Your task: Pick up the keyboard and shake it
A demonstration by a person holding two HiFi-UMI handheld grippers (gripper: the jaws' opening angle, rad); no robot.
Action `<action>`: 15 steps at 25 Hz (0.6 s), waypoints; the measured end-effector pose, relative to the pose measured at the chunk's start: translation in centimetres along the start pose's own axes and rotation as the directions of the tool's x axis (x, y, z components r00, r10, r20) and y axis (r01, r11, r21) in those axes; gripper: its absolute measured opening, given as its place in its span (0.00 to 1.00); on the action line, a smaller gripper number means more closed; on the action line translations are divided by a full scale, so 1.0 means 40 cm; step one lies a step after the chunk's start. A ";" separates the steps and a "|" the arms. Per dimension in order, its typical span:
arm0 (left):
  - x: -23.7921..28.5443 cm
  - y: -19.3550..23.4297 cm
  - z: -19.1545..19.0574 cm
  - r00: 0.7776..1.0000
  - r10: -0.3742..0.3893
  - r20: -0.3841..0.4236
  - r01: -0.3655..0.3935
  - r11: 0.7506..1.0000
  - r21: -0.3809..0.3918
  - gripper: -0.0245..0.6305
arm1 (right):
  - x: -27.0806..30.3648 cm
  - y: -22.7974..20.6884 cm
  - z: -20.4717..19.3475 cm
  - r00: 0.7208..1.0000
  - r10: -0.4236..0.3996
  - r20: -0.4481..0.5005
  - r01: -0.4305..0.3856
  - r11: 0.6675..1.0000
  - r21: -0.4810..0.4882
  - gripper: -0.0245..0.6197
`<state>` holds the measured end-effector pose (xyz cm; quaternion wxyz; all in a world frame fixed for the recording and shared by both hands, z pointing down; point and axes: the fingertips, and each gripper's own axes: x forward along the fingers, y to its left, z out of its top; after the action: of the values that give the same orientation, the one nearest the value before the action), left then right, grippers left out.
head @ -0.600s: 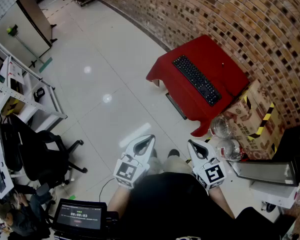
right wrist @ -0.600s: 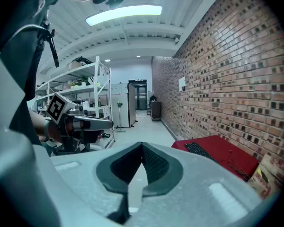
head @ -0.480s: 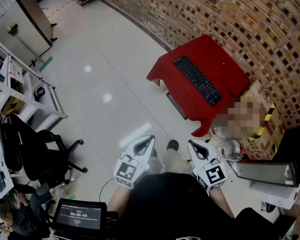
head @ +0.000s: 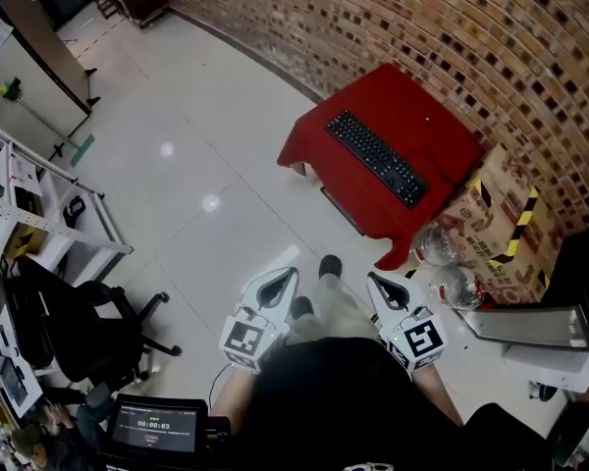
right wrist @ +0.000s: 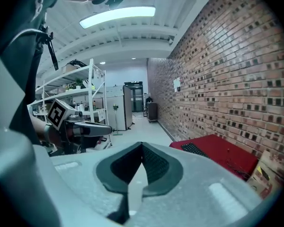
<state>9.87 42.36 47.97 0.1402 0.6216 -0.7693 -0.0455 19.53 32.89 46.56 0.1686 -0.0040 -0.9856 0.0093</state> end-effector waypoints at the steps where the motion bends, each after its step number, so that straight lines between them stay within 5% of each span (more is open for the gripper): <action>1: 0.008 0.007 0.004 1.000 0.003 -0.001 -0.003 1.000 0.000 0.06 | 0.008 -0.010 0.001 1.000 0.001 0.000 -0.001 1.000 0.001 0.03; 15: 0.239 0.156 0.067 0.996 0.068 -0.055 -0.066 0.997 0.028 0.06 | 0.189 -0.265 0.015 1.000 0.016 -0.002 -0.016 0.996 0.090 0.03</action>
<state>1.46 34.20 48.44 0.1552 0.5983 -0.7859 -0.0134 12.15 22.37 48.72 0.1701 -0.0041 -0.9839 0.0552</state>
